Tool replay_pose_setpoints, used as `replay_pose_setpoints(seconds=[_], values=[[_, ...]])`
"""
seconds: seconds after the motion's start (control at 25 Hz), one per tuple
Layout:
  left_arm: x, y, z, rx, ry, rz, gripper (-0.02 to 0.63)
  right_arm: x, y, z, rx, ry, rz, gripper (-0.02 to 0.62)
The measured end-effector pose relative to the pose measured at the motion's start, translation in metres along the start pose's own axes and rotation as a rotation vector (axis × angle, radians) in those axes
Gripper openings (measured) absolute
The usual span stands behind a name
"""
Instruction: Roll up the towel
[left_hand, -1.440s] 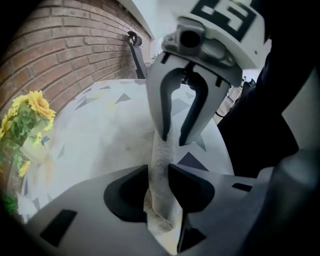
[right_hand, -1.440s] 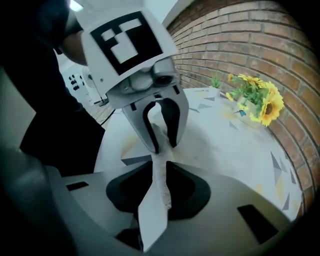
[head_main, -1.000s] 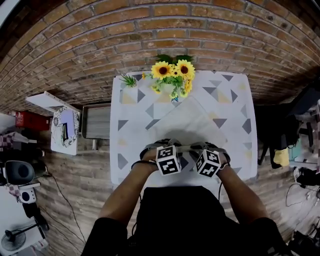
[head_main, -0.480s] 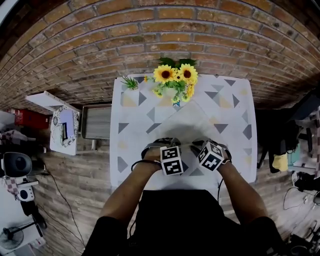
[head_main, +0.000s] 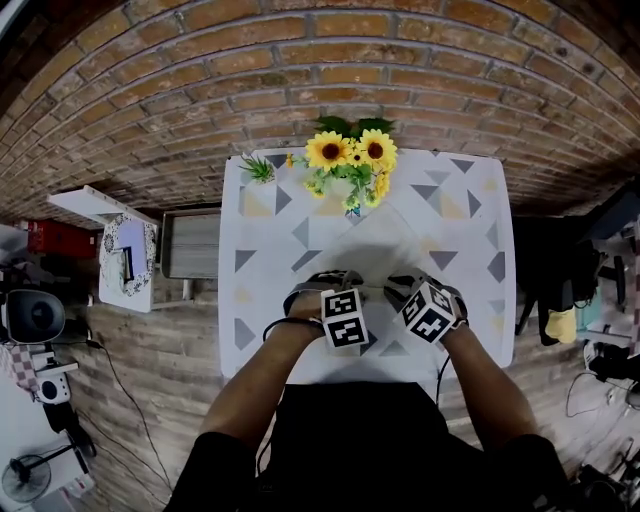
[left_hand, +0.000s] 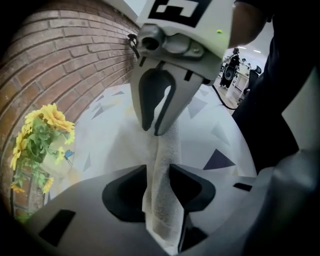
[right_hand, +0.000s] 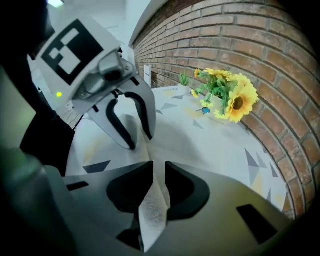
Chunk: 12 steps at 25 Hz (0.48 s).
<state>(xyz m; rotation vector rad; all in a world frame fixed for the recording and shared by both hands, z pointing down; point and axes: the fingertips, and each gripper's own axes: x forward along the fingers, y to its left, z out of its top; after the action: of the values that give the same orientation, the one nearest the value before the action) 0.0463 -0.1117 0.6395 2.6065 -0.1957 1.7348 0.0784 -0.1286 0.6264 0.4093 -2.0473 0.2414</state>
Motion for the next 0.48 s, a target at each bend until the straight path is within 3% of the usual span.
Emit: replay_pose_setpoints(seconds=[0.16, 0.24, 0.36, 0.48], values=[[0.002, 0.014, -0.004, -0.044, -0.014, 0.011, 0.156, -0.001, 0.030, -0.006, -0.111, 0.033, 0.067, 0.178], [0.001, 0.021, -0.005, -0.063, -0.025, 0.023, 0.156, 0.007, 0.035, -0.015, -0.192, 0.087, 0.033, 0.196], [-0.004, 0.023, 0.000, -0.063, -0.055, 0.040, 0.156, 0.013, 0.023, -0.021, -0.244, 0.124, -0.058, 0.154], [-0.013, 0.012, 0.004, -0.008, -0.061, 0.022, 0.156, 0.012, 0.011, -0.017, -0.192, 0.103, -0.073, 0.104]])
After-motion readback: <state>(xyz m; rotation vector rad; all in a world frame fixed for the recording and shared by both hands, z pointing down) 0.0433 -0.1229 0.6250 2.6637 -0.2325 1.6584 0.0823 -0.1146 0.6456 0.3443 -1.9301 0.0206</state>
